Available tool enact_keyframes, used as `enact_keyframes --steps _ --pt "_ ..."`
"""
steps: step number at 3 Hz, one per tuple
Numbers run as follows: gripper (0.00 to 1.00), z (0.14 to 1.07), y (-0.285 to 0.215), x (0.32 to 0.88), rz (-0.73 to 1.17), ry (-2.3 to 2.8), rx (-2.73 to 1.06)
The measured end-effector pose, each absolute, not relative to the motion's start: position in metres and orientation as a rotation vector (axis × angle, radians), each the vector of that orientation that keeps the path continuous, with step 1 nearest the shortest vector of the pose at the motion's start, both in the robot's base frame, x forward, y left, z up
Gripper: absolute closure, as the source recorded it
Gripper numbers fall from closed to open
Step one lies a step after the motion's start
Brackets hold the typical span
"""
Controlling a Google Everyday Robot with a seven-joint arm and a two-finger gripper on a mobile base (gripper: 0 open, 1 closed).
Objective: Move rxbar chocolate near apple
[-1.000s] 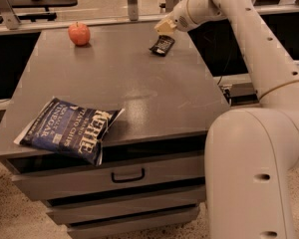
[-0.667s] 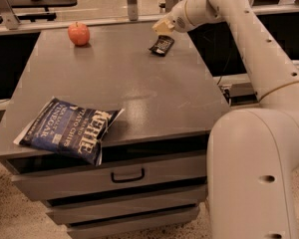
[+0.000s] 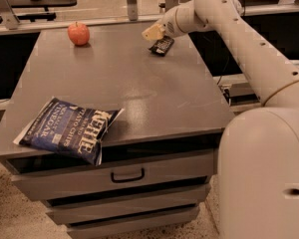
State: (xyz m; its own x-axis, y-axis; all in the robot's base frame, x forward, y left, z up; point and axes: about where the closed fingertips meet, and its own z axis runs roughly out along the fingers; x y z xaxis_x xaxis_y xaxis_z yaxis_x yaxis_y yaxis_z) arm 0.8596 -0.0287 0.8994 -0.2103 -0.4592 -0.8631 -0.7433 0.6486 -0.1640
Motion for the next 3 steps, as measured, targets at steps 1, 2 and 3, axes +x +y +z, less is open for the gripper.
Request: enact_keyframes --steps 1,2,3 --pt "0.00 0.888 -0.032 0.859 0.325 1.907 -0.887" --pt "0.00 0.879 -0.047 0.861 0.283 1.951 -0.830" --pt "0.00 0.870 -0.064 0.862 0.278 1.966 -0.805"
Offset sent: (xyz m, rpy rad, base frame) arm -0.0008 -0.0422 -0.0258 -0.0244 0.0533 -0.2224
